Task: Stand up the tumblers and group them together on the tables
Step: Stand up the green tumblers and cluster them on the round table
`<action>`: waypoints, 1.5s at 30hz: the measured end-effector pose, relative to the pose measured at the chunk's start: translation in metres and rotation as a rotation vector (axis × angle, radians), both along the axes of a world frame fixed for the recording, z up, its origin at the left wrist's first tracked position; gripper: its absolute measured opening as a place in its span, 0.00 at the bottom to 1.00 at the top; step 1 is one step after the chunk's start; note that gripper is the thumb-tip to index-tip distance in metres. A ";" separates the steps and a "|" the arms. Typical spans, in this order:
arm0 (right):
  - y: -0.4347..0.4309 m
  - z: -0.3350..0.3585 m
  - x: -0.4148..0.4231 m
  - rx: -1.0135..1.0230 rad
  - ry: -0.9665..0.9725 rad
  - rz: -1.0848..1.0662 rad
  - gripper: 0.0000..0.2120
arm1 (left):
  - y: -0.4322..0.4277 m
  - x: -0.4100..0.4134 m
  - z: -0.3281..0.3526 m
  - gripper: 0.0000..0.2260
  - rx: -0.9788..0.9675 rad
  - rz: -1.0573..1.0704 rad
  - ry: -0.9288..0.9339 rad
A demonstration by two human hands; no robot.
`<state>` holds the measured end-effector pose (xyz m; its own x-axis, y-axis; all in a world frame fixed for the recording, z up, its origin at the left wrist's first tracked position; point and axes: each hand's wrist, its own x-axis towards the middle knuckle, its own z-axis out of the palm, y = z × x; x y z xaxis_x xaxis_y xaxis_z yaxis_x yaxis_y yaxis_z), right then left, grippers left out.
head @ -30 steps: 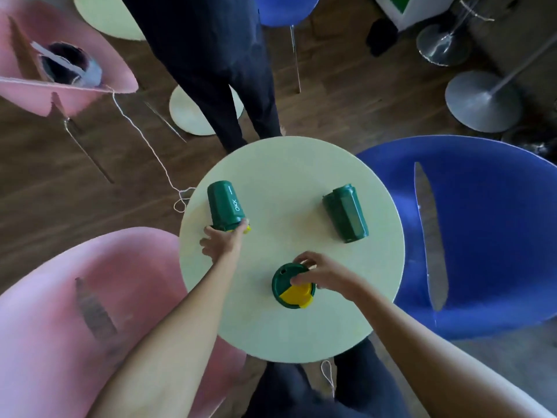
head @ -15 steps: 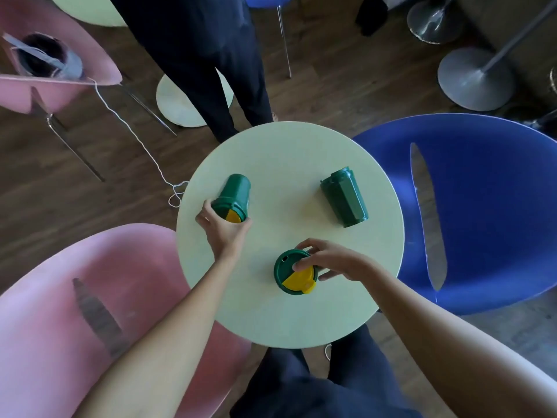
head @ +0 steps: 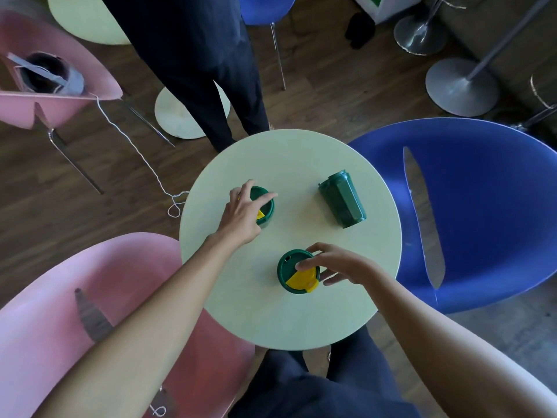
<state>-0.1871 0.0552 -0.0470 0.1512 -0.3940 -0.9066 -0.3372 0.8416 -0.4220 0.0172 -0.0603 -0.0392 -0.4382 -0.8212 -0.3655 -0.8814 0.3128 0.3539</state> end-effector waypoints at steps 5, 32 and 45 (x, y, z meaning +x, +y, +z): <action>0.007 0.002 0.002 -0.015 0.018 -0.066 0.28 | -0.006 0.003 0.004 0.40 0.092 0.007 0.141; 0.027 -0.011 0.018 -0.105 -0.030 -0.284 0.23 | -0.095 -0.063 -0.068 0.34 0.148 0.522 0.040; 0.022 -0.007 0.015 -0.095 -0.047 -0.259 0.25 | -0.050 -0.040 -0.077 0.38 0.349 0.624 0.319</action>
<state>-0.1716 0.0776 -0.0544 0.0755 -0.5079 -0.8581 -0.0942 0.8531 -0.5132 -0.0229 -0.1100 -0.1161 -0.0602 -0.8109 -0.5821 -0.6968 -0.3834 0.6061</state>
